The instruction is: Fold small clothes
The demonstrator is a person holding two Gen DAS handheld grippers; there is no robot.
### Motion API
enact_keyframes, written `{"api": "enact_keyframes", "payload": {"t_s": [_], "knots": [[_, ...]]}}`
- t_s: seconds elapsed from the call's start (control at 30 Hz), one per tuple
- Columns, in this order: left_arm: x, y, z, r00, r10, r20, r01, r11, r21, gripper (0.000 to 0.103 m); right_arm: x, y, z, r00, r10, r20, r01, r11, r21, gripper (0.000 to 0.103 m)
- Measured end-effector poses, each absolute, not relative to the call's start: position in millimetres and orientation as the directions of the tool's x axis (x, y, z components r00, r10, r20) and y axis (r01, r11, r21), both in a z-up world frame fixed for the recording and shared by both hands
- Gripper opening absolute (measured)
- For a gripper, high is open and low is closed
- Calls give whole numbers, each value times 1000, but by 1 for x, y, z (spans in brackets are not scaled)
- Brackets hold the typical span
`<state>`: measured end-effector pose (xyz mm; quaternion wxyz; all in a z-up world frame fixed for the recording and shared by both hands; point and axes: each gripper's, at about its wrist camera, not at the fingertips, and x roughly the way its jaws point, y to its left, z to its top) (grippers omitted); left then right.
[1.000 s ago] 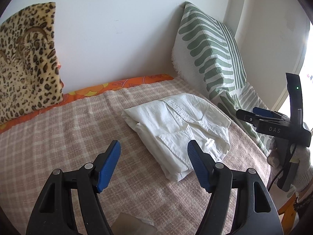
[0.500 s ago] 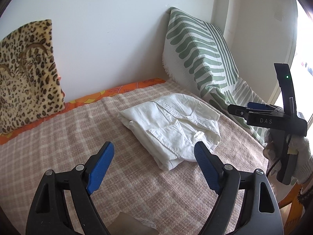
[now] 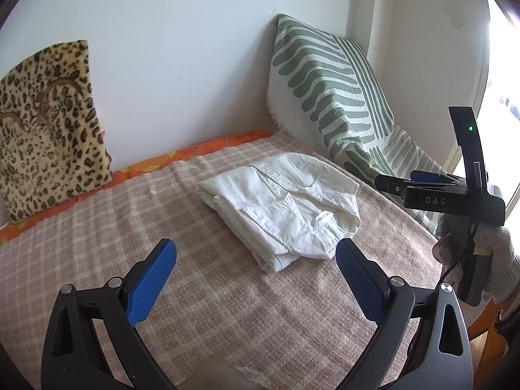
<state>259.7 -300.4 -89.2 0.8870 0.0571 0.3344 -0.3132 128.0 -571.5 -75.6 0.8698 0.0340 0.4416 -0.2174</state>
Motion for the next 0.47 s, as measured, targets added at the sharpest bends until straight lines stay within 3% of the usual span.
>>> {"api": "enact_keyframes", "payload": {"t_s": [0.47], "knots": [[253,-295,-89,598,-504,-624,585,806,-91,98,122,-579,-81,499,-353,-792,437,891,-122,103]]}}
